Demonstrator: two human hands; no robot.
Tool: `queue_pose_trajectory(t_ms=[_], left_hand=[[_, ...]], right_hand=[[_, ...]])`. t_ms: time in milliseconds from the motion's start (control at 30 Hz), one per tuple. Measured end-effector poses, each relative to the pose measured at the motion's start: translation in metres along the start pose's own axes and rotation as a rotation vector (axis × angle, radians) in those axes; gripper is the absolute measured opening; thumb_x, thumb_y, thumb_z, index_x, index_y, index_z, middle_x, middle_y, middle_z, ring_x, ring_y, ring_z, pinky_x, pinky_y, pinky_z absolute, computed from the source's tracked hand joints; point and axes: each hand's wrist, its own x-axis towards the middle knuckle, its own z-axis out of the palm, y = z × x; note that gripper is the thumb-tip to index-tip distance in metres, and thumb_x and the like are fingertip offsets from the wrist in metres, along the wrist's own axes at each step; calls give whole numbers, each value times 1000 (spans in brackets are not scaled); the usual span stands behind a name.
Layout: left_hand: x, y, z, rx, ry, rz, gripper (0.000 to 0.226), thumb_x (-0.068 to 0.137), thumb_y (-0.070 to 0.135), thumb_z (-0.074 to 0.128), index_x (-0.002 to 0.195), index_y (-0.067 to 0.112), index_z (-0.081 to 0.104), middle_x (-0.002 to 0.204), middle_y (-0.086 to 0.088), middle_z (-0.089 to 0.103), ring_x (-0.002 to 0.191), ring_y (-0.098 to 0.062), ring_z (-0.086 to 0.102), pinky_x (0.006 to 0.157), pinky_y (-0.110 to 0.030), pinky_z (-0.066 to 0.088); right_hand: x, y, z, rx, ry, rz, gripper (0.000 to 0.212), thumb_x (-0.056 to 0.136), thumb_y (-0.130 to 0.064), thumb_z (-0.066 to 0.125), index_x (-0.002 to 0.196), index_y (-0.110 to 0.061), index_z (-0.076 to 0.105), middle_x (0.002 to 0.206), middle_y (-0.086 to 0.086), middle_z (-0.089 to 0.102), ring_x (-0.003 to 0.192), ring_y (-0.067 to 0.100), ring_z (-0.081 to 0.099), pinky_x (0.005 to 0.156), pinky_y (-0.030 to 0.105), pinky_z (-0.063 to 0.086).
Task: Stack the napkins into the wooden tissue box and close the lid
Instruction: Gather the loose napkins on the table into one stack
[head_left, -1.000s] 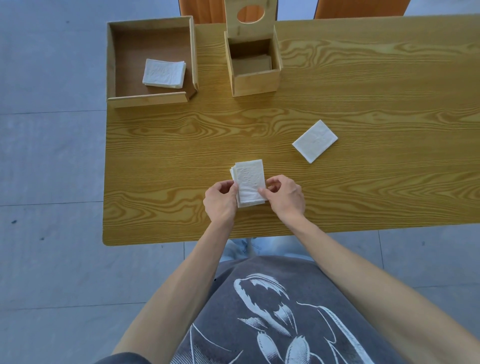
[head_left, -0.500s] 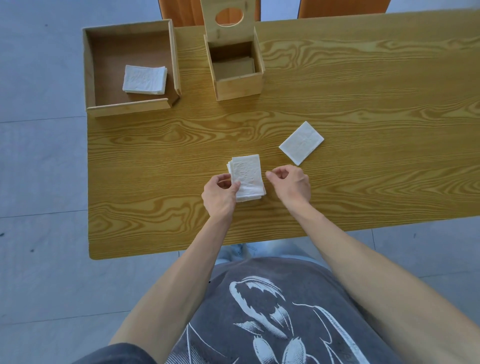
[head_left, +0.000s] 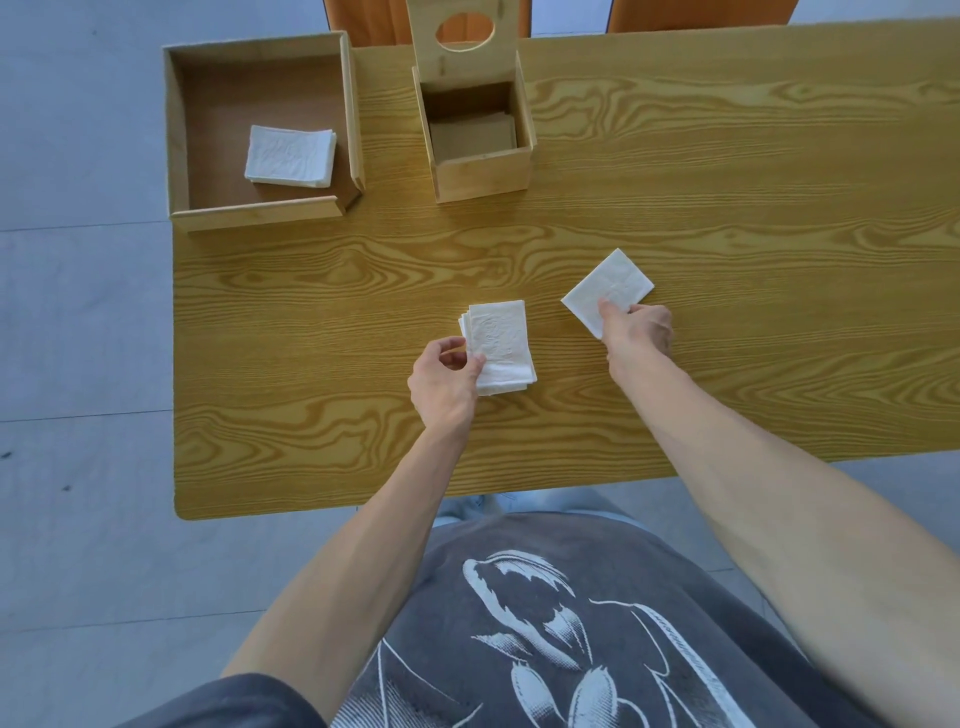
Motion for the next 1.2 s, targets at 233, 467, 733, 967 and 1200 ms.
queue_pose_trajectory(t_ms=[233,467,733,967,1200], left_hand=[[-1,1,-1,18,2,18,32,83,22,81,112,20,70,92,7,72,90,-12,71,87,-37,60],[-1,1,-2,18,-5,28,33,82,23,81,113,19,70,91,7,72,90,-12,71,87,-38,60],[0,1,-5,23,-34,36,31,84,24,80,113,19,70,94,7,72,93,-12,71,89,-38,59],[2,-1,-7,-6,-57,26,26,88,22,75,113,16,72,97,5,73,94,-13,70,91,-40,59],[1,-6,-8,-51,-50,10,21,91,24,70,110,15,74,100,0,76,93,-17,72,88,-41,61]], right_hand=[[-3,-2,4,8,74,3,28,79,-33,69,98,-12,63,99,3,66,85,27,67,78,37,57],[-2,0,3,-22,56,-12,22,74,-34,66,88,-18,67,103,4,68,82,26,67,76,35,56],[-13,5,3,227,8,-103,18,90,-19,68,107,-15,65,99,0,70,83,15,66,74,30,55],[-34,5,-3,389,-202,-212,15,95,-15,65,109,-14,61,95,2,73,75,17,74,62,28,60],[-56,28,7,168,-449,-327,15,92,-22,69,107,-16,66,95,5,75,77,14,72,52,23,54]])
